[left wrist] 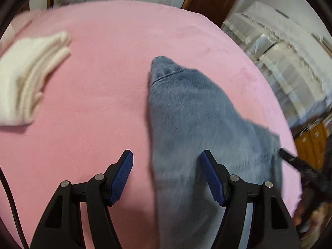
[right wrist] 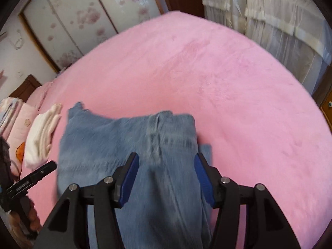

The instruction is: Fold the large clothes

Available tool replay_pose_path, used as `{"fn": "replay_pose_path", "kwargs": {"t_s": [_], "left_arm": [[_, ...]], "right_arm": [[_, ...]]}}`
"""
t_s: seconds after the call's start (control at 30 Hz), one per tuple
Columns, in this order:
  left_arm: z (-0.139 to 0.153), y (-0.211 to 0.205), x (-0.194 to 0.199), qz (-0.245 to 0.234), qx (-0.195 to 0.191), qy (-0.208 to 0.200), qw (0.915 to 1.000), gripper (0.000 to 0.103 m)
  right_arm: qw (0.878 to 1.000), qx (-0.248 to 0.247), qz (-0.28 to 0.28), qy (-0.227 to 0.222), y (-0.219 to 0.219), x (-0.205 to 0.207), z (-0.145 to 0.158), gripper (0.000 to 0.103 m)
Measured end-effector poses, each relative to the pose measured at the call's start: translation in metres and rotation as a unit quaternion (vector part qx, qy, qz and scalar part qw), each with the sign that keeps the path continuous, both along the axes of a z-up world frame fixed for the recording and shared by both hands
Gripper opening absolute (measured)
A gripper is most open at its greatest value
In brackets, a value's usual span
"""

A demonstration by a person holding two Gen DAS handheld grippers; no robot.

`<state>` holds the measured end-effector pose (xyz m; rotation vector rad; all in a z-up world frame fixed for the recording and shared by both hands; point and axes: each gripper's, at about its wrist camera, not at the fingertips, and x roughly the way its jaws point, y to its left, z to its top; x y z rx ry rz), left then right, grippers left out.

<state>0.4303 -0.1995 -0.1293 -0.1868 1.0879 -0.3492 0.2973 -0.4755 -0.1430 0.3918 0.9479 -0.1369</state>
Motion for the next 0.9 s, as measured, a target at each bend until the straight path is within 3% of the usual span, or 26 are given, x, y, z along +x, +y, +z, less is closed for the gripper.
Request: {"fn": "replay_pose_path", "kwargs": {"t_s": [0.1,0.17,0.2,0.23,0.27,0.4,0.47,0.6,0.73,0.9], "left_arm": [[-0.001,-0.010,0.015,-0.005,-0.007,-0.008,0.9999,0.066],[-0.004,-0.022,0.021,-0.014,0.007,-0.013,0.9998,0.066],[-0.007,-0.026,0.024,-0.018,0.016,-0.015,0.9996,0.067],[-0.009,-0.031,0.025,-0.021,0.028,-0.016,0.9993,0.068],[-0.012,-0.037,0.027,-0.025,0.045,-0.016,0.9986,0.068],[-0.023,-0.045,0.025,-0.031,0.069,-0.016,0.9970,0.068],[-0.030,-0.041,0.028,-0.024,0.052,0.000,0.9983,0.069],[-0.031,-0.030,0.032,-0.010,0.019,0.020,0.9996,0.072],[-0.016,-0.028,0.020,-0.006,0.036,0.005,0.9993,0.072],[0.013,-0.032,-0.006,-0.019,0.074,-0.019,0.9969,0.072]], "right_arm": [[1.000,-0.006,-0.011,0.021,-0.008,0.022,-0.014,0.056],[0.999,0.021,0.003,0.034,-0.016,0.030,-0.028,0.053],[0.999,0.028,0.011,0.038,-0.019,0.032,-0.032,0.046],[0.999,0.022,0.014,0.037,-0.019,0.032,-0.032,0.024],[0.999,-0.005,0.008,0.033,-0.019,0.029,-0.028,0.011],[0.999,-0.046,0.001,0.022,-0.015,0.015,-0.025,0.012],[0.998,-0.055,-0.001,0.040,-0.013,0.015,-0.039,0.012],[0.999,-0.024,-0.021,0.038,-0.021,0.013,-0.037,0.014],[0.998,-0.045,-0.022,0.029,-0.017,0.000,-0.014,0.031],[0.997,-0.072,-0.009,0.000,-0.003,-0.028,0.022,0.032]]}}
